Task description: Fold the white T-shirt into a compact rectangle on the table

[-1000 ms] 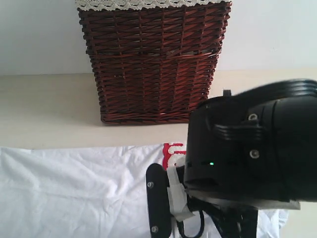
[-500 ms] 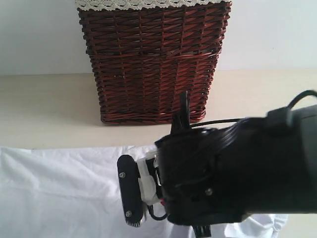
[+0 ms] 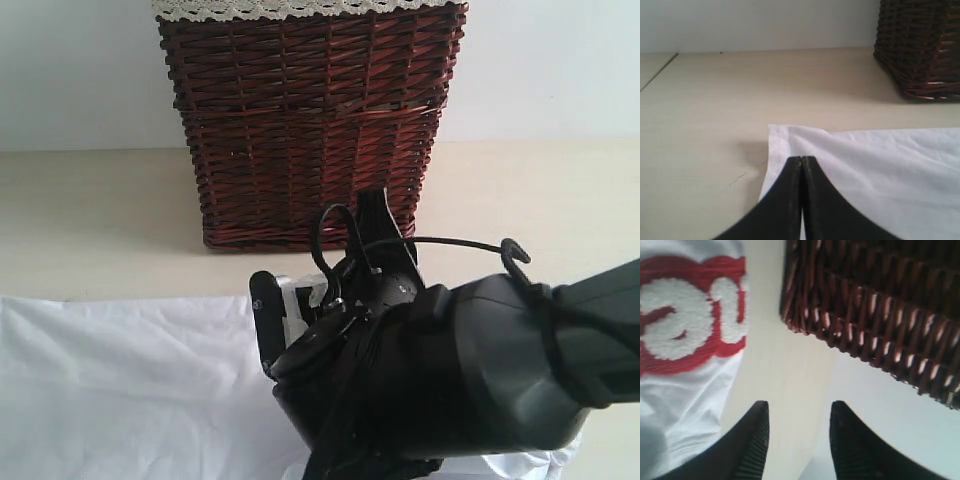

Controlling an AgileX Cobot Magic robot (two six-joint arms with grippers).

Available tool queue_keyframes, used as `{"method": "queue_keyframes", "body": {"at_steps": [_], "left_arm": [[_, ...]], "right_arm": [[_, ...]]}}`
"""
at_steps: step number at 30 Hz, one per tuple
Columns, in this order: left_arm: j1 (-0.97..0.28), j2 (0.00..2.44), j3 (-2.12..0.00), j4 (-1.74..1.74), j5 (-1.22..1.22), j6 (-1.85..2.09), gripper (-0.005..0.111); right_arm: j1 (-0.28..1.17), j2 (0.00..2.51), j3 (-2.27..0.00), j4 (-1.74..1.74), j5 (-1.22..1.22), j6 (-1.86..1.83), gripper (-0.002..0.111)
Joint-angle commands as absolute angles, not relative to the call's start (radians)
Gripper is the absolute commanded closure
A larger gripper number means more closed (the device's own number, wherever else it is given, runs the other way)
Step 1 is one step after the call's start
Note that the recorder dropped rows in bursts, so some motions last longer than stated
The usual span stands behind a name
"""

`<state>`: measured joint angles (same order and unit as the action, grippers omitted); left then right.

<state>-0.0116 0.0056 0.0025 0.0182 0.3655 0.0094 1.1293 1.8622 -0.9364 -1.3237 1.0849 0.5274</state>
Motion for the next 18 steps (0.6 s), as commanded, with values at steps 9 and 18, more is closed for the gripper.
{"method": "queue_keyframes", "body": {"at_steps": [9,18], "left_arm": [[-0.008,0.000,0.000,0.022,0.358,0.011,0.107],[-0.008,0.000,0.000,0.022,0.358,0.011,0.107]], "right_arm": [[0.935,1.611,-0.949,-1.003,0.892,0.657,0.068],[0.546,1.367,-0.838,0.026,0.810,-0.020,0.057]]}}
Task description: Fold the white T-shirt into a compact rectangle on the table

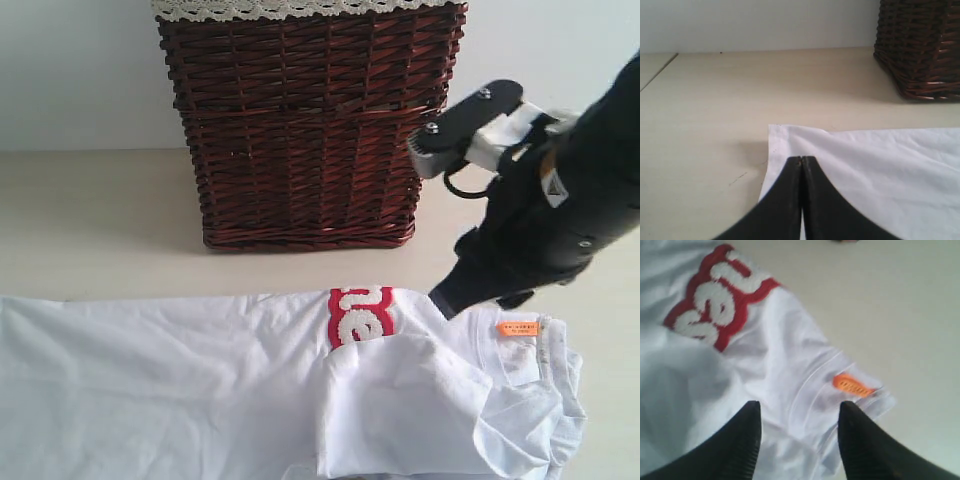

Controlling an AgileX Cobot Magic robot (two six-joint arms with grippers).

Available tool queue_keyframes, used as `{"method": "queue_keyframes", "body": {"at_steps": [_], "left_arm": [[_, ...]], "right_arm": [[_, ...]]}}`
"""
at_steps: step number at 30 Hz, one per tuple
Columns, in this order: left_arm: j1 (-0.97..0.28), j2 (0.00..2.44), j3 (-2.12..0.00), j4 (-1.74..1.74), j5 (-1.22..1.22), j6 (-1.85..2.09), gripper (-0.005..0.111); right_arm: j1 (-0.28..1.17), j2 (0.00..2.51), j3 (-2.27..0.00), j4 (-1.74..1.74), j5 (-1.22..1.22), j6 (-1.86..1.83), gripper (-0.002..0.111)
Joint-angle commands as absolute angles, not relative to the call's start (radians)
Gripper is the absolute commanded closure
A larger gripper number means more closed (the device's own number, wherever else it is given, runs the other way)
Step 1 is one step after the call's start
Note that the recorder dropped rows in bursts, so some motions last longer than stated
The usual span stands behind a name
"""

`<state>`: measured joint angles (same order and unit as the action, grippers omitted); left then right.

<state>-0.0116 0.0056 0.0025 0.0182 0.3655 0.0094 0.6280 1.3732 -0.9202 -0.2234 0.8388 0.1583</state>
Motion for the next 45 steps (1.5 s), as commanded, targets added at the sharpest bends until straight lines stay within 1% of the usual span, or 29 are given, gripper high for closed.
{"method": "queue_keyframes", "body": {"at_steps": [1,4,7,9,10,12,13,17,22,31,36,40,45], "left_arm": [[-0.008,0.000,0.000,0.022,0.358,0.011,0.107],[-0.008,0.000,0.000,0.022,0.358,0.011,0.107],[-0.008,0.000,0.000,0.022,0.358,0.011,0.107],[-0.008,0.000,0.000,0.022,0.358,0.011,0.107],[-0.008,0.000,0.000,0.022,0.358,0.011,0.107],[-0.008,0.000,0.000,0.022,0.358,0.011,0.107],[-0.008,0.000,0.000,0.022,0.358,0.011,0.107],[-0.008,0.000,0.000,0.022,0.358,0.011,0.107],[-0.008,0.000,0.000,0.022,0.358,0.011,0.107],[-0.008,0.000,0.000,0.022,0.358,0.011,0.107],[-0.008,0.000,0.000,0.022,0.358,0.011,0.107],[-0.008,0.000,0.000,0.022,0.358,0.011,0.107],[-0.008,0.000,0.000,0.022,0.358,0.011,0.107]], "right_arm": [[0.538,1.379,-0.816,0.024,0.785,-0.021,0.057],[0.491,1.479,-0.784,0.051,0.760,-0.015,0.057],[0.471,1.550,-0.788,0.301,0.731,-0.213,0.056],[0.470,1.571,-0.803,0.395,0.738,-0.306,0.056],[0.470,1.579,-0.807,0.407,0.738,-0.321,0.054],[0.470,1.596,-0.826,0.423,0.729,-0.333,0.045],[0.470,1.606,-0.842,0.424,0.752,-0.338,0.043],[0.470,1.608,-0.870,0.495,0.802,-0.433,0.043],[0.471,1.606,-0.880,0.681,0.889,-0.629,0.043],[0.477,1.610,-0.874,0.622,0.898,-0.614,0.044],[0.477,1.663,-0.874,0.569,0.898,-0.547,0.044],[0.477,1.676,-0.874,0.624,0.915,-0.582,0.049],[0.477,1.674,-0.874,0.656,0.941,-0.631,0.064]]}}
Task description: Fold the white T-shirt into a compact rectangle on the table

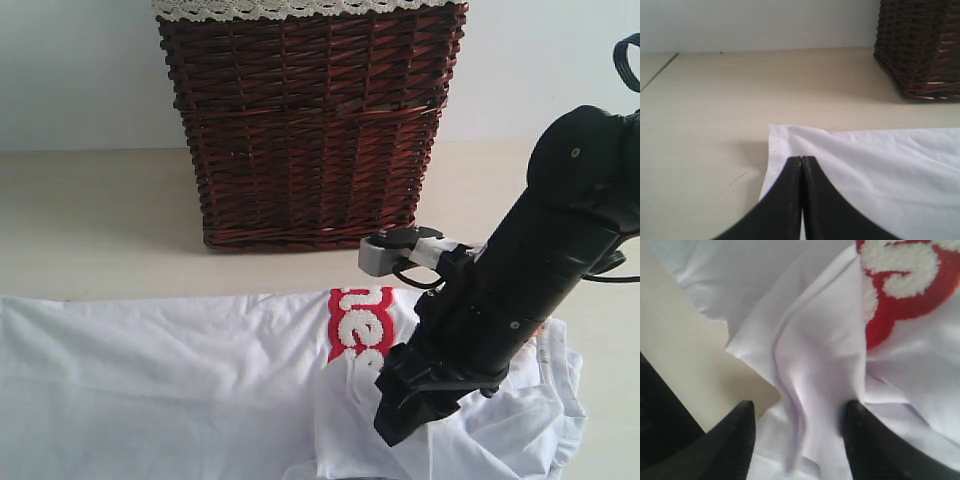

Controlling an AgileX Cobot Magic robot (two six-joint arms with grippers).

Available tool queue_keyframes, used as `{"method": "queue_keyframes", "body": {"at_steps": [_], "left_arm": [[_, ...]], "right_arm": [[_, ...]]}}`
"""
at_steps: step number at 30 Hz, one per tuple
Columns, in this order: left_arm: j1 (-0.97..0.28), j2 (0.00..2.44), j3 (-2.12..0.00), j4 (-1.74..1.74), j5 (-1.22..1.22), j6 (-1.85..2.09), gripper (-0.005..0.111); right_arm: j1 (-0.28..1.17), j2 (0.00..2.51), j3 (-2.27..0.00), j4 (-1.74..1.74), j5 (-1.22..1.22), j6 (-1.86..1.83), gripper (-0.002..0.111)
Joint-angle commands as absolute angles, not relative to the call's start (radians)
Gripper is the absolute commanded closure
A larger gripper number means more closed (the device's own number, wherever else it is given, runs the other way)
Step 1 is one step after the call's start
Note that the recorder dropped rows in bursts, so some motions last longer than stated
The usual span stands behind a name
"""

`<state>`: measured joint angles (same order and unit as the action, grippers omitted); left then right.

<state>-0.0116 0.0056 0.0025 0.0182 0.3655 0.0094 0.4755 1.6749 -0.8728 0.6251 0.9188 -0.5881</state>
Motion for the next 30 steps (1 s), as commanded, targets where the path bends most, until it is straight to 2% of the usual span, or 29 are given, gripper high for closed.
{"method": "queue_keyframes", "body": {"at_steps": [1,3,9,24,30], "left_arm": [[-0.008,0.000,0.000,0.022,0.358,0.011,0.107],[-0.008,0.000,0.000,0.022,0.358,0.011,0.107],[-0.008,0.000,0.000,0.022,0.358,0.011,0.107],[-0.008,0.000,0.000,0.022,0.358,0.013,0.107],[-0.008,0.000,0.000,0.022,0.358,0.013,0.107]], "right_arm": [[0.477,1.674,-0.874,0.656,0.943,-0.636,0.068],[0.477,1.674,-0.874,0.656,0.943,-0.645,0.076],[0.477,1.674,-0.874,0.645,0.943,-0.664,0.108],[0.477,1.606,-0.951,0.562,0.953,-0.648,0.108],[0.477,1.553,-0.991,0.333,0.888,-0.469,0.108]]}}
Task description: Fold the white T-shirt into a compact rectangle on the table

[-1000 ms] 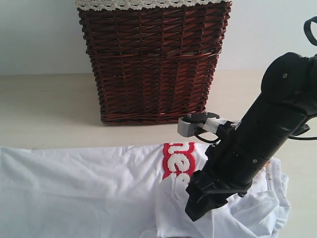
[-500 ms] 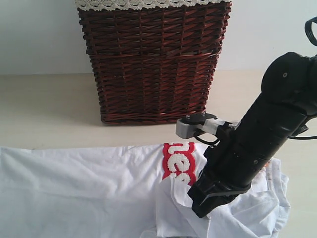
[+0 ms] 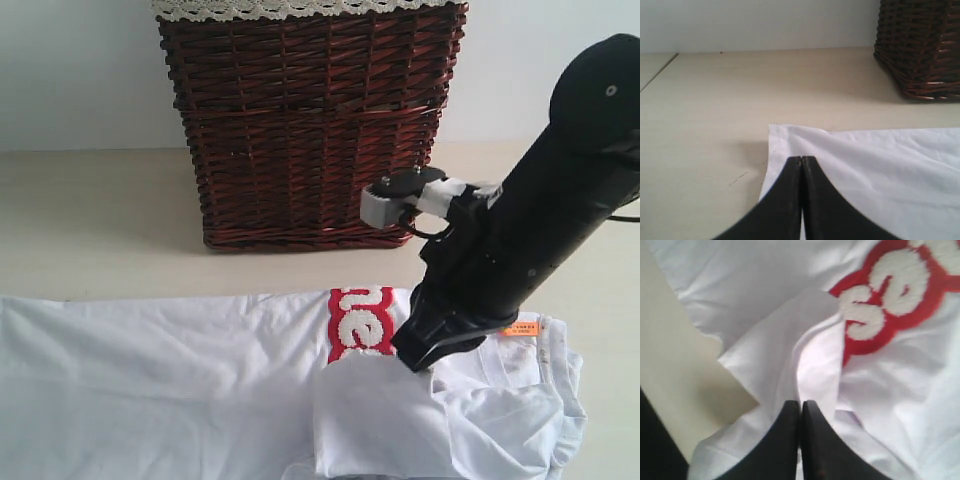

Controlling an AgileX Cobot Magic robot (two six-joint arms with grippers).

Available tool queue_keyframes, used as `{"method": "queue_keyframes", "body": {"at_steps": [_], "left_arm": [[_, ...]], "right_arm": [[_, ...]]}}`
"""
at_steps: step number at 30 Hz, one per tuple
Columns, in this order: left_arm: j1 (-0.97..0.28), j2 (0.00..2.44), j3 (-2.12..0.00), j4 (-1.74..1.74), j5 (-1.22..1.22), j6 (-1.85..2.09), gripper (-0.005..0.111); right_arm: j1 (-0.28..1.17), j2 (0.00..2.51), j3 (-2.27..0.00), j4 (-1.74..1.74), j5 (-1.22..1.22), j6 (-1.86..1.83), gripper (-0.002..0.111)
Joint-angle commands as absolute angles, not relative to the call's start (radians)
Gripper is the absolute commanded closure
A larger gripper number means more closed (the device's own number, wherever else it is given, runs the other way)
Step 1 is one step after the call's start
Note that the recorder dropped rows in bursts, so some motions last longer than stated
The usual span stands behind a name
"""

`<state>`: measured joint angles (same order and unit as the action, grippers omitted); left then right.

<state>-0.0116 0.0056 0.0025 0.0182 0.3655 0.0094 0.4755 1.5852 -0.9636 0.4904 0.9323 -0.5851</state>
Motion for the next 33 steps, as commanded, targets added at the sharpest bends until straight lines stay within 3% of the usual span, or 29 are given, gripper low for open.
{"method": "queue_keyframes", "body": {"at_steps": [1,8,17,23,25,29,33], "left_arm": [[-0.008,0.000,0.000,0.022,0.358,0.013,0.107],[-0.008,0.000,0.000,0.022,0.358,0.013,0.107],[-0.008,0.000,0.000,0.022,0.358,0.013,0.107],[-0.008,0.000,0.000,0.022,0.358,0.013,0.107],[-0.008,0.000,0.000,0.022,0.358,0.013,0.107],[-0.008,0.000,0.000,0.022,0.358,0.013,0.107],[-0.008,0.000,0.000,0.022,0.358,0.013,0.107]], "right_arm": [[0.477,1.551,-0.996,0.284,0.875,-0.433,0.108],[0.477,1.551,-1.007,0.120,0.694,-0.361,0.108],[0.477,1.551,-1.065,-0.142,0.640,-0.109,0.108],[0.477,1.595,-1.065,-0.129,0.615,-0.103,0.107],[0.477,1.622,-1.065,-0.129,0.615,-0.103,0.099],[0.477,1.667,-1.065,-0.129,0.626,-0.086,0.066],[0.477,1.664,-1.076,-0.138,0.648,-0.031,0.056]]}}
